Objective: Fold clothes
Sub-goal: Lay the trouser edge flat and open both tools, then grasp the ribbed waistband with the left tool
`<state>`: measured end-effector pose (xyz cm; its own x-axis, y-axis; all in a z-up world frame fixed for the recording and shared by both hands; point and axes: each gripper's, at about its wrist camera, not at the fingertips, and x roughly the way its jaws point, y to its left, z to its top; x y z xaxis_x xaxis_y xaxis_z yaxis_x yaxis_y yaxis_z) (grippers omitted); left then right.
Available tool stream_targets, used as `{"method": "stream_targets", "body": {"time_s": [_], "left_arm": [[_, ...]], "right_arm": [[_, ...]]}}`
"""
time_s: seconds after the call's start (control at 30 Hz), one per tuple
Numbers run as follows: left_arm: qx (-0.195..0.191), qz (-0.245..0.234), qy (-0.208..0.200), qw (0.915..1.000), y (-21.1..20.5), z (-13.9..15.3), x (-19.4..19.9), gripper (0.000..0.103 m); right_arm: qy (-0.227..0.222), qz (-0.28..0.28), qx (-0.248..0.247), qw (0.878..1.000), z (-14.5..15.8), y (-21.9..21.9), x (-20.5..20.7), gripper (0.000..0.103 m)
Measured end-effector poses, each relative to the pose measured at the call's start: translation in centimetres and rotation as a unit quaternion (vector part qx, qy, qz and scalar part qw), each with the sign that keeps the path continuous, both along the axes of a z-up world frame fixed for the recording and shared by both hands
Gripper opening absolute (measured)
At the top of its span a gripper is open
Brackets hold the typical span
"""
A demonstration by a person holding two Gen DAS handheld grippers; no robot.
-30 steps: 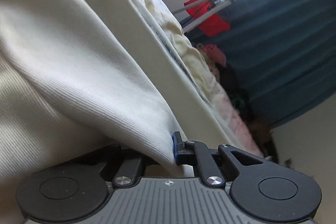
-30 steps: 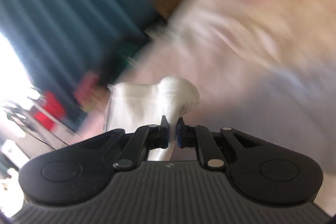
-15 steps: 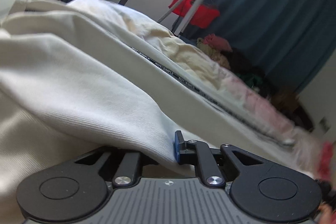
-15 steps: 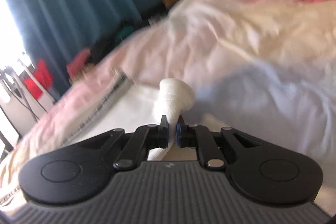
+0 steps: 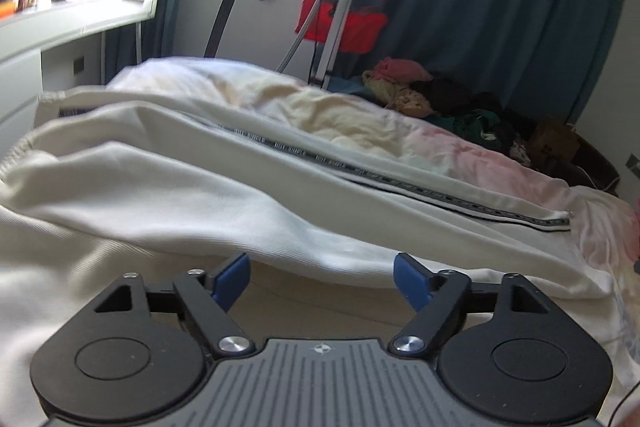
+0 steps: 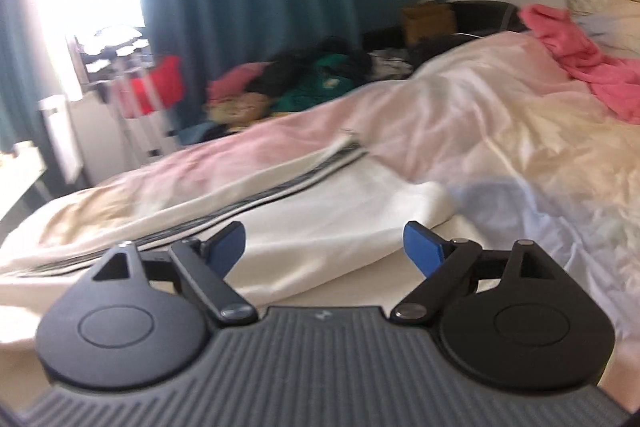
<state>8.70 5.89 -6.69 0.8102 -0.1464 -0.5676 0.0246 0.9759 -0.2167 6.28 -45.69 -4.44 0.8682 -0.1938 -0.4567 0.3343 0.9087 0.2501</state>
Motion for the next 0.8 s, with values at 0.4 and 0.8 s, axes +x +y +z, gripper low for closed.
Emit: {"method": "stream_targets", "body": {"time_s": [0.4, 0.8], "left_arm": [[0.056, 0.009, -0.025, 0.9981, 1.5, 3.2, -8.0, 0.092], [-0.049, 0.243, -0.002, 0.9688, 14.5, 5.1, -13.2, 0.093]], "right_arm": [[-0.012, 0.015, 0.025, 1.000, 2.3, 0.9, -5.5, 0.087], [0.028, -0.036, 0.036, 0.998, 1.2, -0.9, -5.7, 0.087]]}}
